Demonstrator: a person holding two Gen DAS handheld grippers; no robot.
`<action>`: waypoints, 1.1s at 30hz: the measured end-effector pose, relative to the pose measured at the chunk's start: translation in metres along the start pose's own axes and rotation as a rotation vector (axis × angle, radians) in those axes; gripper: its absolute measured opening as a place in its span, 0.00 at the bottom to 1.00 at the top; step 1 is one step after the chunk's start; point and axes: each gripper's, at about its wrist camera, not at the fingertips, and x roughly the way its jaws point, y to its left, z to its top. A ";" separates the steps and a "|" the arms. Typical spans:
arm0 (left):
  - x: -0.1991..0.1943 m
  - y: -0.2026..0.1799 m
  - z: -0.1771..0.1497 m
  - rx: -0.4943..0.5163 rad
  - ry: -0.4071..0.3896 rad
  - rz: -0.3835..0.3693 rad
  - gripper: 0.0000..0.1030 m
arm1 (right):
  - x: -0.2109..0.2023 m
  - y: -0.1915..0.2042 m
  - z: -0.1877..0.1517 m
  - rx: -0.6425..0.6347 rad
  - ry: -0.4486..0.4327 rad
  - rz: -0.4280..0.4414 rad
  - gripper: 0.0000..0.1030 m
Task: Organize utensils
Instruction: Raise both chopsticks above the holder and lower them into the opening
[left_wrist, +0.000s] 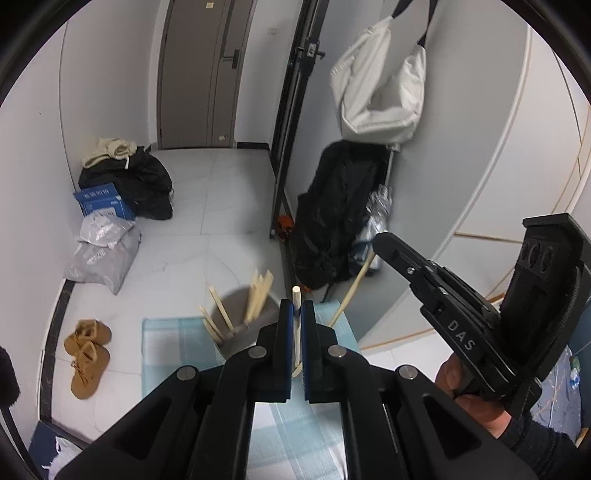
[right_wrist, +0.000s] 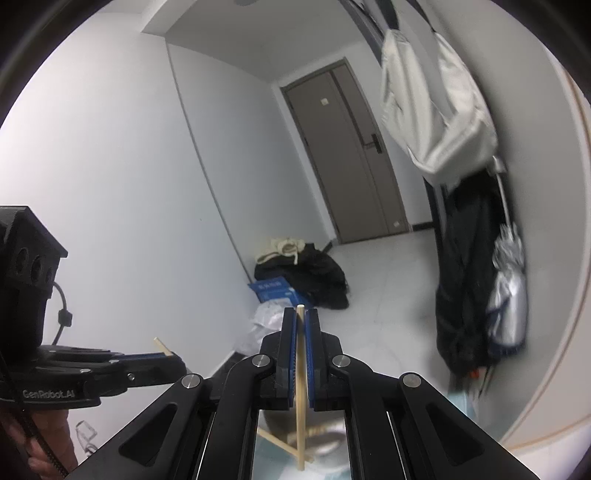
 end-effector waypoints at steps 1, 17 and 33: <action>0.001 0.003 0.004 -0.001 -0.001 0.006 0.00 | 0.003 0.002 0.006 -0.007 -0.005 0.004 0.03; 0.026 0.052 0.033 -0.022 -0.010 0.077 0.00 | 0.086 0.019 0.042 -0.071 0.001 0.041 0.04; 0.060 0.068 0.013 0.020 0.067 0.079 0.00 | 0.121 0.020 0.007 -0.137 0.061 0.023 0.04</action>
